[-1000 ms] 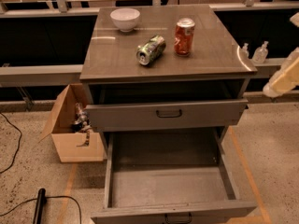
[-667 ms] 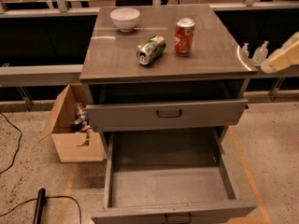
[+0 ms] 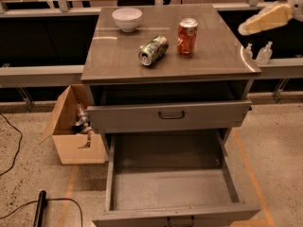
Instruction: Place coke can into middle drawer
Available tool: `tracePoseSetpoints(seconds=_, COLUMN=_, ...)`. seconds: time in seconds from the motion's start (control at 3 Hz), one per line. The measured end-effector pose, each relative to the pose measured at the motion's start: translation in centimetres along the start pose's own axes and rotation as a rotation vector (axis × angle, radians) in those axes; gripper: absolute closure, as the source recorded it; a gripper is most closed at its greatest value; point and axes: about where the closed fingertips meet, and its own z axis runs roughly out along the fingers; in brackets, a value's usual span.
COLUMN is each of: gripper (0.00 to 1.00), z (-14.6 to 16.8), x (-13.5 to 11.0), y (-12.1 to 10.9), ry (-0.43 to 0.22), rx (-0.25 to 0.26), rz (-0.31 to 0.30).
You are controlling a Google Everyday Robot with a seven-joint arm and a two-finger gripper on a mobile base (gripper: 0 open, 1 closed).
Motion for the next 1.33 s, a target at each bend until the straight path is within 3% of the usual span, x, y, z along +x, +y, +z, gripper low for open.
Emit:
tracePoseSetpoints(seconds=0.33, gripper=0.00, z=7.2, x=-0.9, y=0.0, ry=-0.010, rx=-0.054, rz=0.003)
tracePoseSetpoints(seconds=0.67, gripper=0.00, z=7.5, x=-0.7, y=0.2, ry=-0.009, rx=-0.055, rz=0.006)
tracePoseSetpoints(seconds=1.33, gripper=0.00, z=12.6, x=3.8, y=3.7, ry=-0.038, rx=-0.068, rz=0.102)
